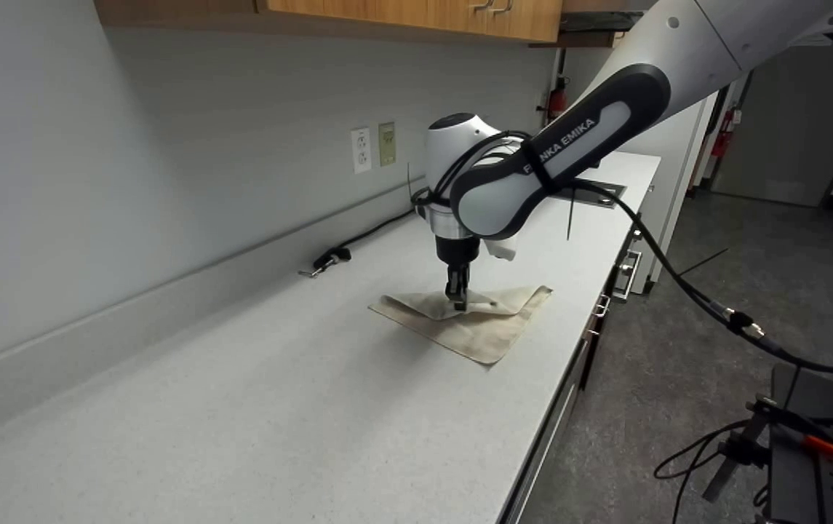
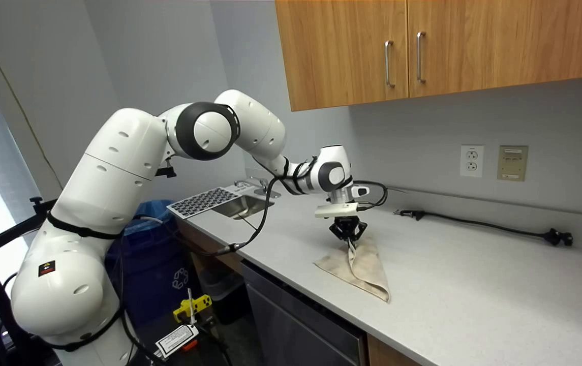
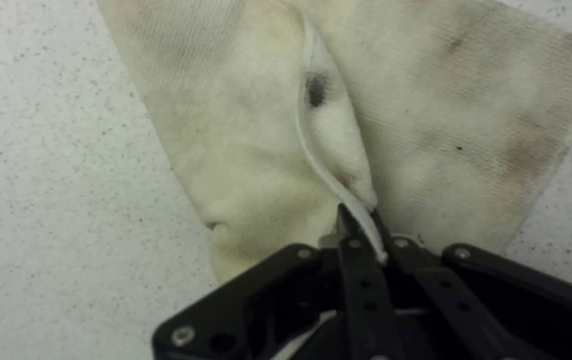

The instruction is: Fold the cloth into a triangle

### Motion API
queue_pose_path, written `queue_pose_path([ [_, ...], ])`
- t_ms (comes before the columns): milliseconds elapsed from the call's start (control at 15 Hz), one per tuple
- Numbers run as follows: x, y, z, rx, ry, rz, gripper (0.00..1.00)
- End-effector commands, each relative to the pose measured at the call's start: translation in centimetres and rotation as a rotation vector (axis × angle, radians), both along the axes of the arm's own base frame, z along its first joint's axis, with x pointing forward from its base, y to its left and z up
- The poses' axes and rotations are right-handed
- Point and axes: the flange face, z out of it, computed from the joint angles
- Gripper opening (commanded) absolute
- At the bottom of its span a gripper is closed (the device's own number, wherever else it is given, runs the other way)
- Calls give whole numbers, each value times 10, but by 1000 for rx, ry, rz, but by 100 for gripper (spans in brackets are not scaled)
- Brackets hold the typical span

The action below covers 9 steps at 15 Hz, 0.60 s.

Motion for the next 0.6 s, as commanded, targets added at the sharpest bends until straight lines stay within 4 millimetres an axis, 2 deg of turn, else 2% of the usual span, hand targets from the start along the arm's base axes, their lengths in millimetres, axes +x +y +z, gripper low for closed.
queue_pose_path([
  [0, -9, 3, 0, 44, 28, 22, 1],
  [533, -29, 10, -10, 49, 72, 75, 1],
])
